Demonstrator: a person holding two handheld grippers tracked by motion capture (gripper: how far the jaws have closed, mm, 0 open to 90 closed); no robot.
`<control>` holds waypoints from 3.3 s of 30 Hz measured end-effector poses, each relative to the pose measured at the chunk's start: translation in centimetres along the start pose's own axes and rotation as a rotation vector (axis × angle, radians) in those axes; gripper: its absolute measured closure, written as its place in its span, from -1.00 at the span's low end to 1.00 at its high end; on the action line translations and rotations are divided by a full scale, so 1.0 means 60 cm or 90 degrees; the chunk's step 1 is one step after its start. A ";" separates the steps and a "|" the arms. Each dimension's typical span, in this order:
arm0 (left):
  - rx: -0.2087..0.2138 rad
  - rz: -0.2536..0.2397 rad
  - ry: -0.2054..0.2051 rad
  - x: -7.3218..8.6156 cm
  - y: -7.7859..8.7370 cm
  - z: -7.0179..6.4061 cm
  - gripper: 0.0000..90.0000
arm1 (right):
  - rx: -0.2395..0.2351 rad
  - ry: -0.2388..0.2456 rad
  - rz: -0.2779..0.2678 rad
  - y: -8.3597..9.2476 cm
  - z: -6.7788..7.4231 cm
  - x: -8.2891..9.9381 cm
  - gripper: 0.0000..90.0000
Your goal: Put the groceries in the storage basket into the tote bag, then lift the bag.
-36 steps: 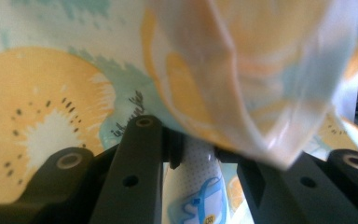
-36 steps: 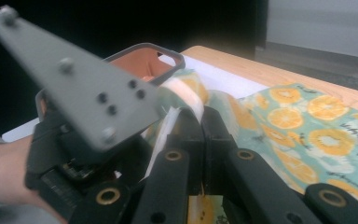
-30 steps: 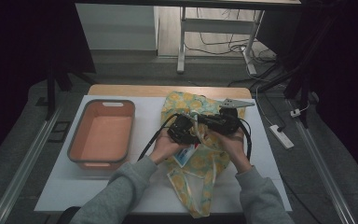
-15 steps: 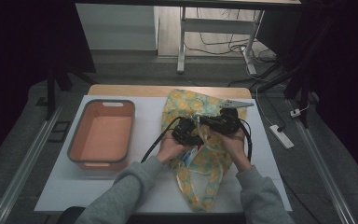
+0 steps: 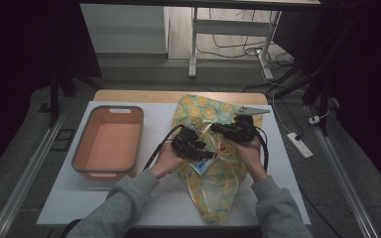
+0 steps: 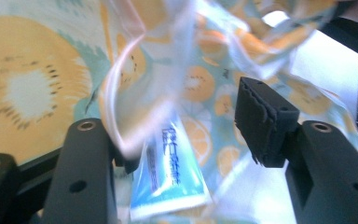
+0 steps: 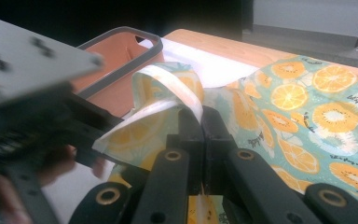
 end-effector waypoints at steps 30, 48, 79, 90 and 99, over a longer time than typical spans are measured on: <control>-0.057 -0.011 -0.010 0.082 0.159 0.070 -0.13 | -0.009 0.006 0.070 -0.002 0.013 0.049 0.95; -0.108 0.042 -0.009 0.088 0.108 0.067 -0.35 | -0.009 0.009 0.088 -0.001 0.019 0.065 0.94; -0.213 0.113 0.002 0.071 0.011 0.106 0.39 | -0.003 0.007 0.089 0.006 0.015 0.067 0.94; -0.112 0.092 0.029 0.072 0.062 0.093 0.96 | 0.000 0.003 0.093 0.013 0.007 0.070 0.76; -0.078 0.052 0.030 0.065 0.109 0.081 0.96 | -0.025 0.045 0.054 0.064 0.055 0.047 -0.27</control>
Point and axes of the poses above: each handheld gripper's, and its own axes: y roughly backward along the jaws, x roughly out of its underside, z roughly to its left, the point moved 5 cm from there along -y, roughly forward along the jaws, and after that the axes turned 4 degrees about -x, right-handed, at the moved point
